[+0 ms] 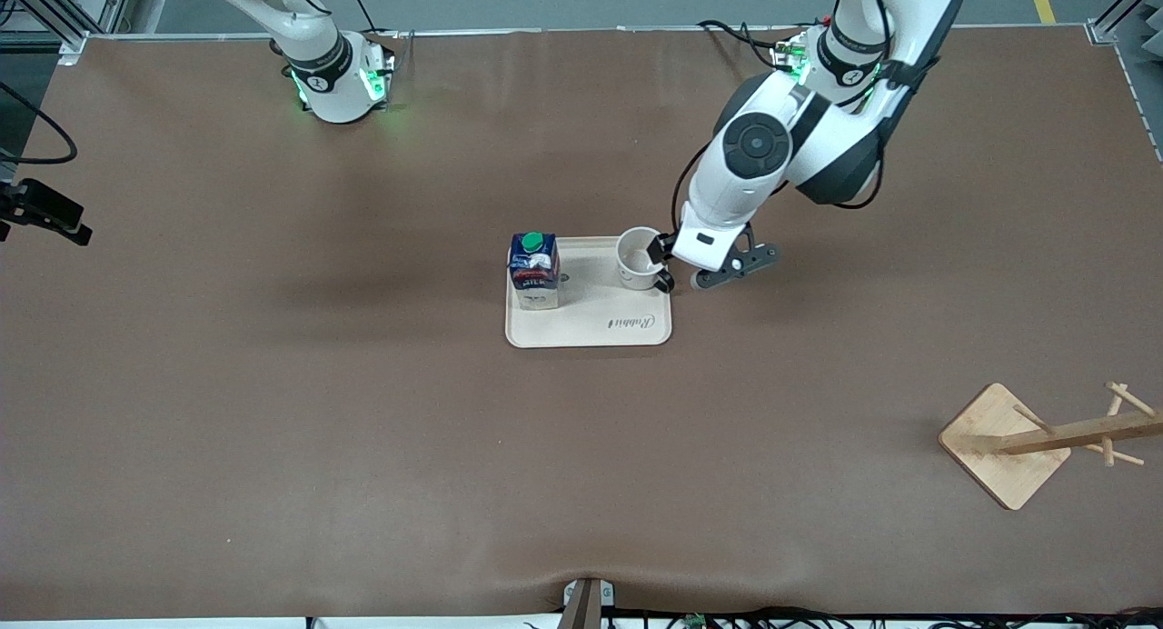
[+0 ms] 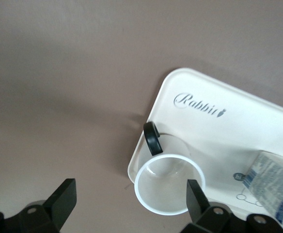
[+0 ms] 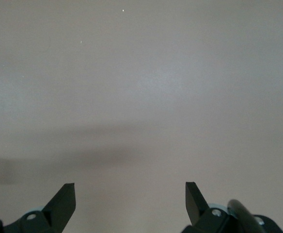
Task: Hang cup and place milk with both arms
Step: 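Reach the left gripper to the white mug and grasp its rim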
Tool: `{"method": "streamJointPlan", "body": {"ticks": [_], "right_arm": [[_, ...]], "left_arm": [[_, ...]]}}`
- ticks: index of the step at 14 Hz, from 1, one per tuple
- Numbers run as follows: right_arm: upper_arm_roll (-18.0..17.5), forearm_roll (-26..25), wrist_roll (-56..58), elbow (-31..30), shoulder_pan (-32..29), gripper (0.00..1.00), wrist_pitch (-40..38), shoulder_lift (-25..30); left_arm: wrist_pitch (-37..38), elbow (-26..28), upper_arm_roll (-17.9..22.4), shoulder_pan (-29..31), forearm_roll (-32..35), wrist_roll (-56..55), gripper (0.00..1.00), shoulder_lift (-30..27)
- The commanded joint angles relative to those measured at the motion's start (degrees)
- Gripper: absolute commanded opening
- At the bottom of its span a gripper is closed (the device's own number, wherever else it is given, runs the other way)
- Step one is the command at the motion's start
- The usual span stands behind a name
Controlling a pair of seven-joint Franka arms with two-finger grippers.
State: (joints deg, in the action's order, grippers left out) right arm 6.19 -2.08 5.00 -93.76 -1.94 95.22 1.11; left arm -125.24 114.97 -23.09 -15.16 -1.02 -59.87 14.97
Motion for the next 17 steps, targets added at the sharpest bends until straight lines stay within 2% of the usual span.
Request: {"method": "streamJointPlan", "body": {"ticks": [1,3,5,10,12,13,14,15,17], "right_arm": [[-0.91,-0.2,0.19,0.77,-1.13,1.0,-0.48,-0.31],[-0.91,-0.2,0.28,0.77,-1.22,1.0,-0.13,-0.31],[-0.91,-0.2,0.28,0.77,-0.87,1.0,0.14,-1.37],[-1.0,-0.03,0.19,0.77,-0.43,1.0,0.23,-1.63],[-1.0,0.5,0.36,0.77,-0.6,1.0,0.31,-1.81],[-1.09,0.5,0.45,0.77,-0.26,1.0,0.31,-3.03],[-1.18,0.41,0.37,0.77,-0.08,1.0,0.23,-5.04],[-1.26,0.76,0.45,1.21,0.1,1.0,-0.38,-8.11],[-1.09,2.34,0.19,1.48,-0.25,1.0,-0.47,-8.4]], "left_arm": [[-3.24,3.85,-0.02,-1.61,1.11,-3.66,0.98,-0.91],[-4.04,4.73,-0.02,-2.41,1.11,-4.55,0.89,0.4],[-5.18,5.08,-0.02,-3.99,1.2,-6.56,0.76,1.98],[-11.59,4.91,-0.02,-5.22,7.52,-13.33,0.64,8.22],[-13.35,4.56,-0.02,-5.84,8.49,-15.09,0.48,10.07],[-14.23,4.12,-0.02,-5.84,8.93,-15.01,0.2,10.94],[-14.76,3.94,-0.02,-5.93,10.41,-15.18,0.03,11.39],[-14.77,3.68,-0.02,-6.19,11.39,-15.27,0.0,11.74],[-14.77,3.68,-0.02,-6.19,11.74,-15.19,0.0,11.83]]}}
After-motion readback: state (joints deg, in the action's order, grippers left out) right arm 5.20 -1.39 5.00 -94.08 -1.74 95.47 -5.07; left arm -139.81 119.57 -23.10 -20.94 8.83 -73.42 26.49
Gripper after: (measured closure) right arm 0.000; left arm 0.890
